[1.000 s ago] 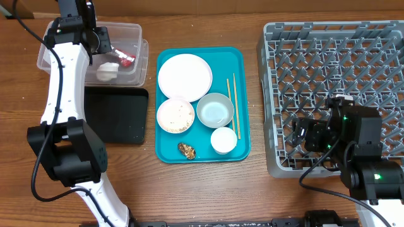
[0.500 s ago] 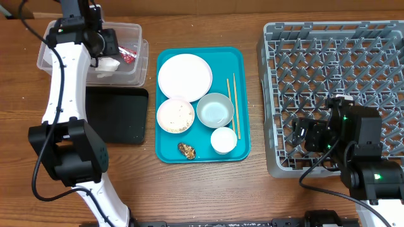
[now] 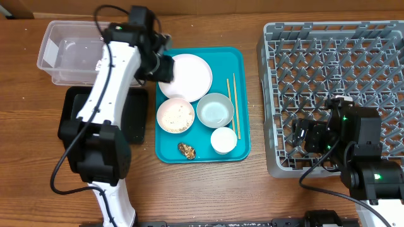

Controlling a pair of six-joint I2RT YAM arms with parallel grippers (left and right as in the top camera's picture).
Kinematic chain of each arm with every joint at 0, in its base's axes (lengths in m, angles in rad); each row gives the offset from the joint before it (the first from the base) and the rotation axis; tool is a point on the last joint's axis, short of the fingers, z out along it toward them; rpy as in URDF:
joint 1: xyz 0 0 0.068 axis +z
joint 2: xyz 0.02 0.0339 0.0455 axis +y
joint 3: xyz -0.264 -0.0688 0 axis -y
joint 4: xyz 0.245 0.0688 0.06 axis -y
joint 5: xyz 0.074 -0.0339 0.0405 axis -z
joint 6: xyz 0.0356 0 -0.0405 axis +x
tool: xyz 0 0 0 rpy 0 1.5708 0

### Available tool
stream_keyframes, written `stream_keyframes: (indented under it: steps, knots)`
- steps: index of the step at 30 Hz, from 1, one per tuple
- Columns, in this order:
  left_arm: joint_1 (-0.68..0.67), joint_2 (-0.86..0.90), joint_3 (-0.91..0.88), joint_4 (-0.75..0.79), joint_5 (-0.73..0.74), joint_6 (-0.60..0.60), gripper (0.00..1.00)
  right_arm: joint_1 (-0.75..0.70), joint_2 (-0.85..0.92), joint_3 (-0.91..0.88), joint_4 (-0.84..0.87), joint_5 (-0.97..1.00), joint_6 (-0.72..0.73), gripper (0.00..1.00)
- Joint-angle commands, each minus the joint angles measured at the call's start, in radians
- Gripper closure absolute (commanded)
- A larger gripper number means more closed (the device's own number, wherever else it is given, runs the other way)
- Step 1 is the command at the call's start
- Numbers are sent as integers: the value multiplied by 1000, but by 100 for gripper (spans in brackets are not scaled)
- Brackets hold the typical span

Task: Sort waste into correct bins and load items into the dishwasher
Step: 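Reach the left gripper past the bowls and grasp the white cup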

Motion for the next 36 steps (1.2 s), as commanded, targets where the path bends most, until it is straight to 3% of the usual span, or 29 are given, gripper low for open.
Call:
stream_keyframes:
  steps: [1,14,17,24,28,29,33,36]
  knots:
    - [-13,-55,6,-77,50,-14,47,-3,-5,33,3,-2,1,0]
    - [-108,-239,5,-351,31,-5,53,-3,-5,33,-4,33,1,0]
    - [-167,-292,-6,-354,5,-13,53,-3,-5,33,-5,34,1,0]
    - [-319,-443,-113,-337,-189,-163,53,-3,-5,33,-9,66,1,0]
    - [-376,-556,-258,-198,-217,-205,53,-3,-5,33,-13,67,1,0]
    - [-383,-573,-295,-153,-217,-204,51,-3,-5,33,-13,67,1,0]
    - [-398,-586,-419,1,-213,-166,18,-3,-5,33,-14,71,1,0]
    - [-398,-558,-492,92,-166,-131,15,-3,-5,33,-18,76,3,0]
